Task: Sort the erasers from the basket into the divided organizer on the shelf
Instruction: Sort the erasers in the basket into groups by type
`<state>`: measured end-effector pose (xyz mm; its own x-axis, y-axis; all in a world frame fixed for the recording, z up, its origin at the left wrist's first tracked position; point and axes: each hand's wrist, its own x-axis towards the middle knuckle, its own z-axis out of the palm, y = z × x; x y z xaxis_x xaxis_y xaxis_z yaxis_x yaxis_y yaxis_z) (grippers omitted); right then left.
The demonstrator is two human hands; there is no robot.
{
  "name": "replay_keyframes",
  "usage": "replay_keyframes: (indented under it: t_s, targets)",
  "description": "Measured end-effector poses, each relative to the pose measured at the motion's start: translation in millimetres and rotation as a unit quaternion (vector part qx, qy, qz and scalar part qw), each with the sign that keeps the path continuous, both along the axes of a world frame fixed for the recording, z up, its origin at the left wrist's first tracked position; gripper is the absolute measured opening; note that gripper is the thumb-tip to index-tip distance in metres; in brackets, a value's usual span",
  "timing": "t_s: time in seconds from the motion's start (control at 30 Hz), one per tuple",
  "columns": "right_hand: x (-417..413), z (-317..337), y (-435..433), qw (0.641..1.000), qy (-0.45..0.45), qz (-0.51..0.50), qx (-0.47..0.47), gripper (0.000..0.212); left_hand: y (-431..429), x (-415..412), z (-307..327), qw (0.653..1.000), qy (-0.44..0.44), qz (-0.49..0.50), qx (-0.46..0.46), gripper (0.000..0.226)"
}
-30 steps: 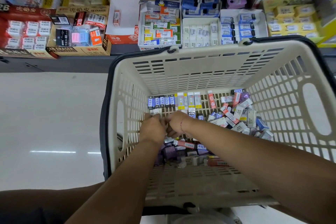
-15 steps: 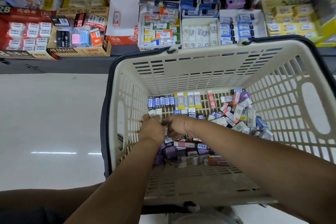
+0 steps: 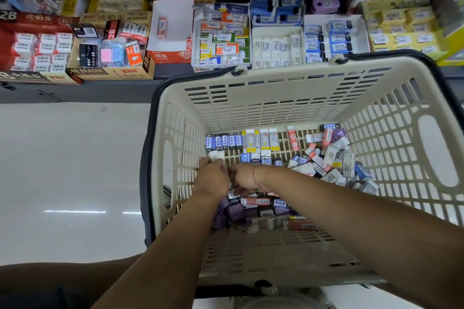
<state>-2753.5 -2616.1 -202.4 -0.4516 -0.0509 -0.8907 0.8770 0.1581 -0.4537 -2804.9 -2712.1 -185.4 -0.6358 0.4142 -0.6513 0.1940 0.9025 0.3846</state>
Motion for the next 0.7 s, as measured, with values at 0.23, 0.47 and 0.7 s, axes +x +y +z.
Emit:
replay_keyframes:
  t_s: [0.23,0.47,0.7]
  targets:
    - [0.5,5.0,0.9,0.998,0.032,0.022,0.056,0.034,-1.3,2.4,-8.1,1.0,0.001,0.002,-0.002,0.046]
    - [-5.1,6.3,10.8,0.993,0.086,-0.062,0.056,0.032,-2.2,2.9,-10.0,1.0,0.017,0.007,0.003,0.055]
    - [2.1,0.6,21.9,0.96,0.068,-0.254,-0.099,0.035,1.1,3.0,-3.8,1.0,0.0,0.002,-0.021,0.068]
